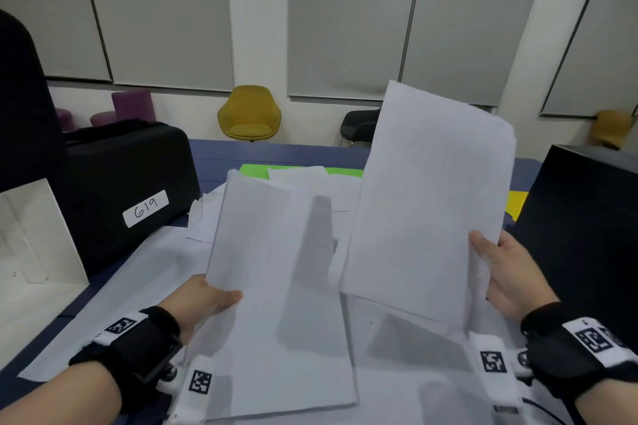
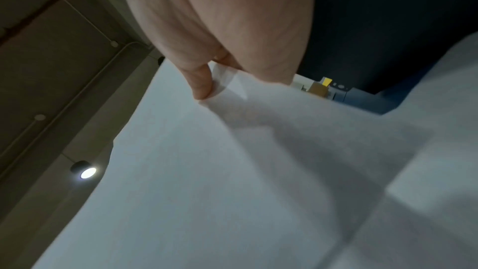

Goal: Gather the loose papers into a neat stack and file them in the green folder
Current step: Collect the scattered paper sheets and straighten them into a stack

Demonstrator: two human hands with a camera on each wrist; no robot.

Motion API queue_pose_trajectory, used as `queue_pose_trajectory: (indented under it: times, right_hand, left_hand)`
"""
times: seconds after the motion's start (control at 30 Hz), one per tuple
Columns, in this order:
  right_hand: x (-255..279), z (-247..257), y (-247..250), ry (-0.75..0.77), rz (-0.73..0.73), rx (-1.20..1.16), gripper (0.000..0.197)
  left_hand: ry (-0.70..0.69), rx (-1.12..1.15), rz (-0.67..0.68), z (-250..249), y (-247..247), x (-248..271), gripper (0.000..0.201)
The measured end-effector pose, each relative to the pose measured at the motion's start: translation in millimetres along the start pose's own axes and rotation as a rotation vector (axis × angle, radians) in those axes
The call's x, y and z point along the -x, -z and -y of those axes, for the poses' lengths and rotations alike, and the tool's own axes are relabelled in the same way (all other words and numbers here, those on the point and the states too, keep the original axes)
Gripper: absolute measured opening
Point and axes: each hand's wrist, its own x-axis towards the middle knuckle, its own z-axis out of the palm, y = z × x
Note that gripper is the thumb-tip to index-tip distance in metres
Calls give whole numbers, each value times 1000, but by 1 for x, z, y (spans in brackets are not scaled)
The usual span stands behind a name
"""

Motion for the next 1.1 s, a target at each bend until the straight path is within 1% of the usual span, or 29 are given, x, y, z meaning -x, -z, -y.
queue_pose_trajectory:
  times: [0.03,0.1,0.17,0.23,0.3,0.33,0.43,0.53,0.63,0.7,0.77,0.83,0.87,0.93,1.0,1.1]
  right_hand:
    - [2,-3,-2,-19,26,-20,35]
    - [8,-9,-10,-56,58,-39,26]
    - [14,-13,-20,-89,96,-46,28]
    - [22,-17,-30,-122,151,-46,36]
    - [29,-21,-39,-162,213,-54,31]
    - [33,-22,-43,-183,236,-64,28]
    - [43,-29,-53,-231,305,-75,29]
    - [52,-32,-63,-253,387,-66,30]
    - [57,-34,-73,-259,412,-79,27]
    - [58,-36,-79,-240,384,-88,27]
    - [56,-36,-83,-210,334,-78,26]
    - [54,-34,-87,-162,295,-62,27]
    - [53,-32,-89,-124,279,-48,27]
    - [51,-25,-93,-22,258,5,27]
    - [51,-16,-97,71,252,56,28]
    - [52,-4,-100,170,285,77,30]
  left_hand:
    - [-36,46,24,-8,-3,7,26]
    - [-113,138,86,-24,-6,19,30]
    - [-166,185,110,-36,-9,26,31]
    - [-196,233,110,-47,-15,33,27]
    - [-230,268,111,-57,-22,39,26]
    - [-237,286,119,-60,-26,42,27]
    - [-229,312,153,-68,-37,52,18]
    - [-236,263,169,-73,-49,60,22]
    - [-252,285,164,-76,-57,64,29]
    - [-273,352,191,-78,-61,64,45]
    - [-310,431,215,-80,-63,63,55]
    - [-354,414,216,-83,-63,62,53]
    - [-363,363,207,-85,-63,62,50]
    - [-387,221,151,-87,-62,60,45]
    - [-438,140,103,-89,-60,57,41]
    - [-509,164,80,-93,-57,58,38]
